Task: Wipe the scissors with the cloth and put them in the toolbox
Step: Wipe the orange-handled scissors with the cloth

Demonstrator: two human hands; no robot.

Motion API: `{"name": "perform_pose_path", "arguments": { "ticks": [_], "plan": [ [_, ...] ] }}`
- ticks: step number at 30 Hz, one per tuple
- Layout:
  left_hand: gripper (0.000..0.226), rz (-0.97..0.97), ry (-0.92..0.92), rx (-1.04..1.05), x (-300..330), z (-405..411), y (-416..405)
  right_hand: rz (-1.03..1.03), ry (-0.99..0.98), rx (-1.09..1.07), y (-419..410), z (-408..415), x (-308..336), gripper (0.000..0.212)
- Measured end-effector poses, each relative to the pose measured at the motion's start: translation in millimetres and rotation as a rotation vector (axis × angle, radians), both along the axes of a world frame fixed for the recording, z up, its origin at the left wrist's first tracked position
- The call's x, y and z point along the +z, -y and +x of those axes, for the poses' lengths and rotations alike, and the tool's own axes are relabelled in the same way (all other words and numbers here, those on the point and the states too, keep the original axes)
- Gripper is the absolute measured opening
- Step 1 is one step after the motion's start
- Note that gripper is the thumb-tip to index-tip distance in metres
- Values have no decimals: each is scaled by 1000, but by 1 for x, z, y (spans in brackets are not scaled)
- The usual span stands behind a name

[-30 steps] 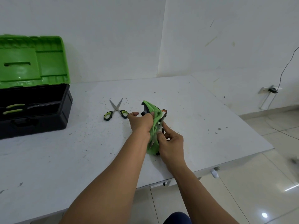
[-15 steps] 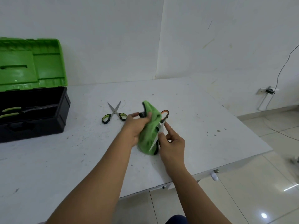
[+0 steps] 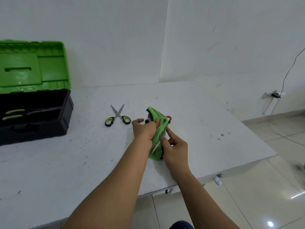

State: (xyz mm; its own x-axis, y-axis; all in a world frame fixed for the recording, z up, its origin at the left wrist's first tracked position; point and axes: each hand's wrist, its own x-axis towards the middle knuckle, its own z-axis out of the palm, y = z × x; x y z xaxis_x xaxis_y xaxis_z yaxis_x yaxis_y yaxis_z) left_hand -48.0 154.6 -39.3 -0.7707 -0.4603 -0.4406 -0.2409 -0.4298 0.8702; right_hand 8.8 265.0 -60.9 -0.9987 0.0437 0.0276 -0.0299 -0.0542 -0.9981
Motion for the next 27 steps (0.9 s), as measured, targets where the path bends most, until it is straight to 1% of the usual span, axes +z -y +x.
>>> {"name": "perform_pose_path", "arguments": {
  "ticks": [2, 4, 7, 10, 12, 13, 15, 16, 17, 19, 20, 21, 23, 25, 27],
  "plan": [
    [59, 30, -24, 72, 3, -3, 5, 39, -17, 7, -3, 3, -1, 44],
    [58, 19, -53, 162, 9, -4, 14, 51, -19, 7, -5, 6, -3, 45],
    [57, 21, -116, 239, 14, -2, 31, 0, 10, -20, -8, 5, -6, 43],
    [59, 4, -113, 266, 10, 5, 45, -53, 27, -62, -7, 3, -3, 31],
    [64, -8, -103, 175, 7, 12, 47, -7, -48, -81, -3, 3, 3, 17],
    [71, 6, -111, 108, 7, 16, 46, 22, -97, -91, -1, 3, 7, 12],
    [86, 41, -108, -16, 5, 21, 42, 110, -185, -115, 2, 0, 13, 13],
    [85, 50, -108, -65, 3, 23, 41, 158, -228, -133, 2, -1, 15, 15],
    [76, 58, -120, -112, 4, 25, 40, 210, -277, -157, 1, -3, 16, 17],
    [46, 73, -163, -202, 13, 33, 36, 317, -403, -202, -3, -7, 16, 23],
    [37, 77, -177, -260, 16, 36, 35, 380, -473, -219, -7, -9, 14, 24],
    [35, 77, -190, -314, 17, 38, 35, 448, -533, -236, -11, -12, 11, 25],
    [40, 79, -210, -380, 19, 43, 36, 539, -587, -275, -18, -16, 4, 27],
    [49, 121, -222, -418, 20, 49, 35, 576, -591, -329, -22, -17, -1, 25],
    [59, 177, -228, -392, 18, 53, 33, 565, -580, -375, -24, -17, -4, 22]
  ]
}}
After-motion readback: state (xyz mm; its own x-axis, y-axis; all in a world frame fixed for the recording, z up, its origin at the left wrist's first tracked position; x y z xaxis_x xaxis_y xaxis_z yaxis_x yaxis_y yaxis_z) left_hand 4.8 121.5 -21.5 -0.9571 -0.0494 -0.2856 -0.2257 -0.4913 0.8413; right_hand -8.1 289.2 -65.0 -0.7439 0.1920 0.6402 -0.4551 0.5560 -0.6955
